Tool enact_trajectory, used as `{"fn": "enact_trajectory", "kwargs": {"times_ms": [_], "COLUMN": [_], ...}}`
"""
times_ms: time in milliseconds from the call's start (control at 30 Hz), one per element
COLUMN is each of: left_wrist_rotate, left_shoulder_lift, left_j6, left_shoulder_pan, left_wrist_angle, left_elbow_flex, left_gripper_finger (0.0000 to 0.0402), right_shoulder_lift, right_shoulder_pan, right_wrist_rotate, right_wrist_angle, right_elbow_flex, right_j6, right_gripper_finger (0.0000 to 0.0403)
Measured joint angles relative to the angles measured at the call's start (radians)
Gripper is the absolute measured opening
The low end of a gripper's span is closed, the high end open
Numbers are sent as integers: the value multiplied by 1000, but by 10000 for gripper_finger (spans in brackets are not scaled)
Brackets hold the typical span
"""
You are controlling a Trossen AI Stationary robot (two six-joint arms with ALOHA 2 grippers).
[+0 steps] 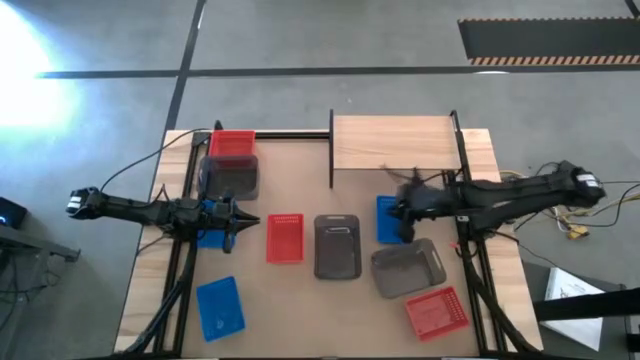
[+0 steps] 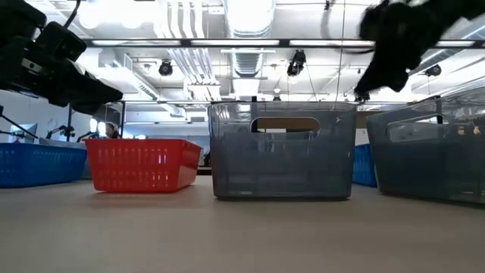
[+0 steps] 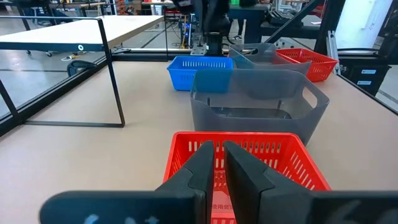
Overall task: Stack baskets on shelf by color
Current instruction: Put the top right blue bin on the shelf
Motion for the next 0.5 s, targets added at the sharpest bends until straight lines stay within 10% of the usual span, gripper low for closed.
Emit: {"fn": "enact_trajectory", "kwargs": {"times_ms": [300,500], "left_wrist_rotate": [0,0], "left_shoulder_lift": [0,0], "left_j6": [0,0], "left_shoulder_pan": [0,0], "left_wrist_angle": [0,0], "left_elbow_flex": [0,0], "left_gripper_finger": [22,22], "right_shoulder_lift": [408,562], "right_shoulder_pan": [15,15], "right_wrist_rotate": [-204,-204], "right_wrist_angle": [-308,-378], "right_elbow_flex": [306,373], "right_j6": [56,32], "right_gripper_finger": [182,208]}}
